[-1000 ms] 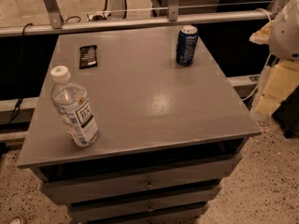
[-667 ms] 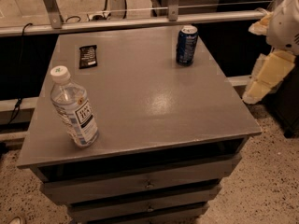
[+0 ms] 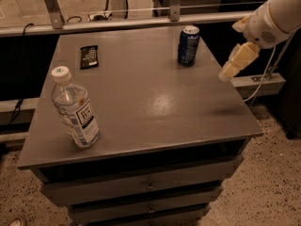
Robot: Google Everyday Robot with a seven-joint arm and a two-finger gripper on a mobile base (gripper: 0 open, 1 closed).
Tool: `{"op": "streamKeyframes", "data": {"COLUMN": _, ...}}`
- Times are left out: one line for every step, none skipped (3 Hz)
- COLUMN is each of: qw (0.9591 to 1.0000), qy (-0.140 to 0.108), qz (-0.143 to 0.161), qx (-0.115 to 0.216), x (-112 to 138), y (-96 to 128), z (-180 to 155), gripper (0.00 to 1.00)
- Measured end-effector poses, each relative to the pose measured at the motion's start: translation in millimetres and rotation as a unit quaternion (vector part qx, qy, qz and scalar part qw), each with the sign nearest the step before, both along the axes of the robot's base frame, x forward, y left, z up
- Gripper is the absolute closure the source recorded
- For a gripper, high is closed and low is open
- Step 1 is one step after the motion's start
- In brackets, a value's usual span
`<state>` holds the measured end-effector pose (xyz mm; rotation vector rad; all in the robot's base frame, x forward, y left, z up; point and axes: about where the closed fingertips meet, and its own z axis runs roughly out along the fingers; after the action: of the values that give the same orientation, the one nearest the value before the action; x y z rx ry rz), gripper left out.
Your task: Knock pepsi can over
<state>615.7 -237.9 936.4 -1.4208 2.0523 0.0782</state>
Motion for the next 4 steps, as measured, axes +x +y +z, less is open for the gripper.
{"op": "streamKeyframes", "data": {"qw": 0.9986, "qy": -0.007, "qz": -0.001, "qx": 0.053, "x": 50, "y": 10, "z": -24, "gripper": 0.0}}
{"op": "streamKeyframes", "data": {"qw": 0.994, "qy": -0.014, "qz": -0.002, "qx": 0.109, "x": 87, "y": 26, "z": -39, "gripper": 0.0}}
{"op": "streamKeyframes", "data": {"qw": 0.9835, "qy": -0.012, "qz": 0.008, "qx": 0.18, "x": 111, "y": 57, "z": -50, "gripper": 0.0}}
{"op": "streamKeyframes", "data": {"qw": 0.9746, "qy": -0.007, "qz": 0.018, "qx": 0.223, "x": 118, "y": 75, "z": -53, "gripper": 0.0}}
